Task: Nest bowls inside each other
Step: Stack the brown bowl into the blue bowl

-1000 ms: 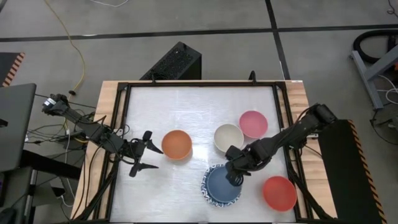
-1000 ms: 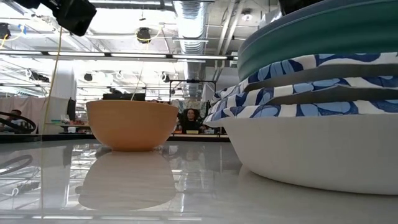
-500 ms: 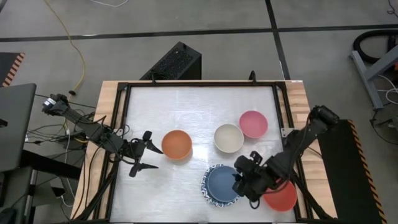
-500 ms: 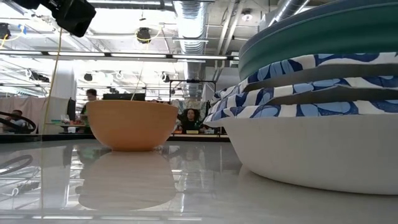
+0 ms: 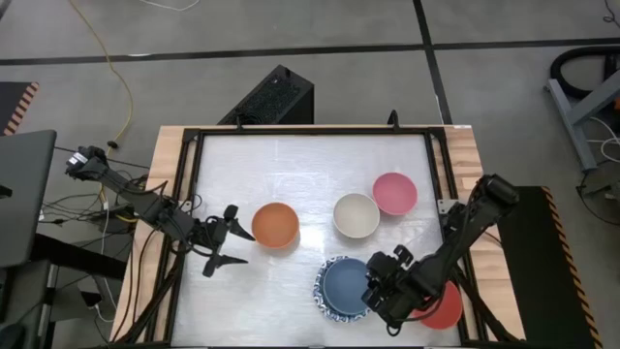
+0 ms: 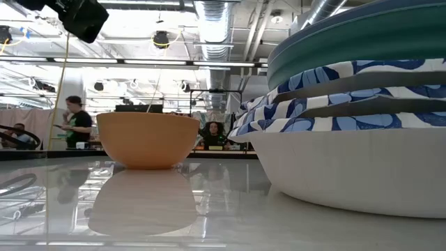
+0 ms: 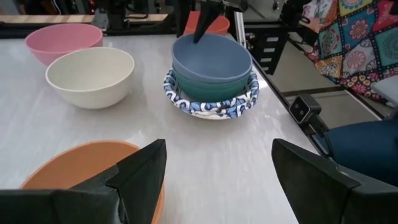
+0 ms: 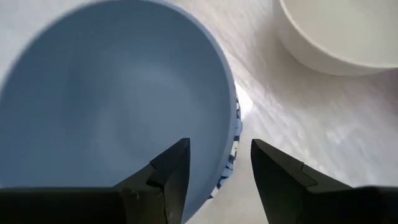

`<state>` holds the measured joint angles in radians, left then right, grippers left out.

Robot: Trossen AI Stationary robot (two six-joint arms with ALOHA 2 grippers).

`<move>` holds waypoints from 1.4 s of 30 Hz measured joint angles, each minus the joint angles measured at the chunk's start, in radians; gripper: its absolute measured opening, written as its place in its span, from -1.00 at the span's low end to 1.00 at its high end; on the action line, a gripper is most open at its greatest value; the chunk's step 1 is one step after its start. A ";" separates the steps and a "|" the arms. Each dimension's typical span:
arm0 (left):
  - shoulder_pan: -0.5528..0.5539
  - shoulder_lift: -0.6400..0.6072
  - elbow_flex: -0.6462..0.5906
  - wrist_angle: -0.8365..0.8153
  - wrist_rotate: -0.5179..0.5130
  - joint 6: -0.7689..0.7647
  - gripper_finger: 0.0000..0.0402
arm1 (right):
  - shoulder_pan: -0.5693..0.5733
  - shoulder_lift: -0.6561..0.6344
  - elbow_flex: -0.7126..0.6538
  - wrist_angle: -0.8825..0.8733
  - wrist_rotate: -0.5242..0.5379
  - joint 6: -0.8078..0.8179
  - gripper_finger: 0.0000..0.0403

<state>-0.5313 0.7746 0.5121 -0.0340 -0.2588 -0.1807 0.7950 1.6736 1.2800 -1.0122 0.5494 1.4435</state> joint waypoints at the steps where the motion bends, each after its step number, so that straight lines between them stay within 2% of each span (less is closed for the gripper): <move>1: 0.000 0.004 0.000 0.000 0.000 0.000 0.40 | -0.002 0.004 0.000 0.001 -0.005 0.001 -0.05; 13: 0.000 0.030 0.000 0.006 0.000 0.003 0.40 | -0.035 0.036 0.000 -0.001 0.018 -0.034 -0.05; 23: 0.000 0.028 0.000 0.018 0.000 0.002 0.40 | -0.021 -0.008 0.008 -0.037 0.144 -0.028 -0.05; 27: 0.000 0.028 0.000 0.019 -0.001 0.003 0.40 | -0.012 -0.012 0.015 -0.117 0.237 0.092 -0.07; 31: 0.000 0.028 0.000 0.030 -0.006 0.003 0.40 | -0.023 0.001 0.007 -0.176 0.243 0.184 -0.14; 42: 0.000 0.028 0.000 0.029 -0.008 0.002 0.40 | -0.048 0.090 0.008 -0.136 0.234 0.182 -0.24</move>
<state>-0.5316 0.8025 0.5121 -0.0051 -0.2672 -0.1787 0.7467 1.7639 1.2877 -1.1480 0.7837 1.6258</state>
